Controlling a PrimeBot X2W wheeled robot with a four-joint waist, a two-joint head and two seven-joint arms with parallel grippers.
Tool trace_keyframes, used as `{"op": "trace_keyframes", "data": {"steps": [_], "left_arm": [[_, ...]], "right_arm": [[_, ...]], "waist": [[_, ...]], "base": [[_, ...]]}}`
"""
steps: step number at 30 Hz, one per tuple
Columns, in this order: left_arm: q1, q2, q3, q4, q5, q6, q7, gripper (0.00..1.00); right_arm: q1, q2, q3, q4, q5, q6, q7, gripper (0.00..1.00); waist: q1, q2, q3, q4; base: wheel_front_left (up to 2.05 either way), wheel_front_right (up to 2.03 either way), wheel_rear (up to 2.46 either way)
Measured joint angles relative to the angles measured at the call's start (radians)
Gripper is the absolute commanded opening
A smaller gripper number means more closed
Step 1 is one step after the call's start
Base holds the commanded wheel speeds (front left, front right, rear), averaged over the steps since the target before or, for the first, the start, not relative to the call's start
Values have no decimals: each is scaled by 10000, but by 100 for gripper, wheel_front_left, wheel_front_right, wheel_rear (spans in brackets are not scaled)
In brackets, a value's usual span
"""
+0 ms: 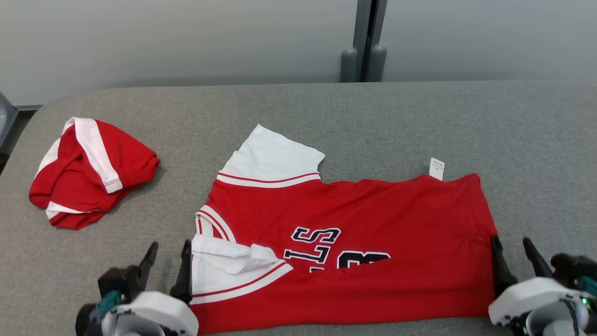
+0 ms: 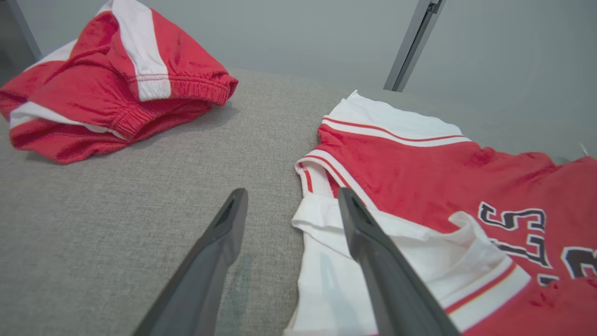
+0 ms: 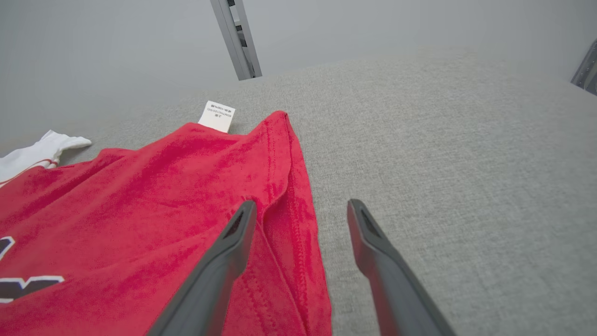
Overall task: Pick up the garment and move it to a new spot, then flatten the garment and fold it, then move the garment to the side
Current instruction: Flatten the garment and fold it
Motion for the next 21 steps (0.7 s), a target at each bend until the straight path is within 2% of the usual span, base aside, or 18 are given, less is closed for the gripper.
{"op": "trace_keyframes", "data": {"steps": [5, 10, 14, 18, 21], "left_arm": [[-1870, 370, -366, 840, 405, -372, 48, 100], [-3405, 372, -800, 1574, 489, -608, 531, 100], [-4482, 359, -1273, 2236, 454, -771, 918, 100], [-5320, 274, -1747, 2773, 362, -794, 1164, 100], [-5765, 244, -1996, 3139, 251, -855, 1202, 100]], "right_arm": [[-1669, -242, 495, 566, -153, 0, 253, 100], [-2848, -439, 734, 1122, -268, 0, 587, 100], [-3800, -552, 763, 1795, -255, 0, 1108, 92], [-4543, -669, 943, 2297, -255, 0, 1532, 92], [-4930, -713, 1103, 2638, -249, 0, 1774, 87]], "waist": [[1, 0, 492, -71], [0, 0, 915, -94], [0, 0, 1362, -106], [0, 0, 1828, -95], [0, 0, 2155, -86]], "base": [[0, 0, 0], [0, 0, 0], [0, 0, 0], [0, 0, 0], [0, 0, 0]]}}
